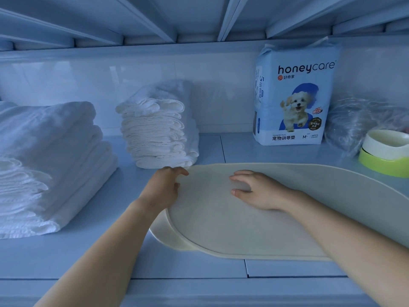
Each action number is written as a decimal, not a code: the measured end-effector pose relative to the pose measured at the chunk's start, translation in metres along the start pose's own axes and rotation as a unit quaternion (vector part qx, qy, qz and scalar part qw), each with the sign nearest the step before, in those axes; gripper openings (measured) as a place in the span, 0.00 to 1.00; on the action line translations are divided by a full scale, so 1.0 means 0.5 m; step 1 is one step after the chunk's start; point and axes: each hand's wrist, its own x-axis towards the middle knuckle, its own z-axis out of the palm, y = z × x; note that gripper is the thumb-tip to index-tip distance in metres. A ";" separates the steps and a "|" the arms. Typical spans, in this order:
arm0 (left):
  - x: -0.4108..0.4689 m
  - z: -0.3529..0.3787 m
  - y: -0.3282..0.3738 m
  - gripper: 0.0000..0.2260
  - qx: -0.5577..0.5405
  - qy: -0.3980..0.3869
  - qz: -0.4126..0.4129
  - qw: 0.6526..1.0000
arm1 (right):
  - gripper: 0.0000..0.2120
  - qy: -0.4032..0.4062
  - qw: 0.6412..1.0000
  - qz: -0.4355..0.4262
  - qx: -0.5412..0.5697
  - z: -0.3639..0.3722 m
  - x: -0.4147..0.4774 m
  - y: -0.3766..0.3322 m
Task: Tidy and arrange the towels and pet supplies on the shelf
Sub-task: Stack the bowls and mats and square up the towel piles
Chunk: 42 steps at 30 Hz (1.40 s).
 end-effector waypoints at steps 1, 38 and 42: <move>0.002 -0.005 0.002 0.18 -0.007 0.007 0.000 1.000 | 0.24 -0.003 1.000 -0.002 -0.005 -0.004 0.002 -0.006; -0.021 -0.019 -0.053 0.25 -0.025 0.043 -0.043 0.998 | 0.21 0.009 0.999 -0.021 0.023 0.030 0.039 -0.008; -0.019 -0.022 -0.055 0.23 -0.045 0.043 -0.067 0.996 | 0.21 0.009 1.000 -0.020 0.022 0.031 0.041 -0.007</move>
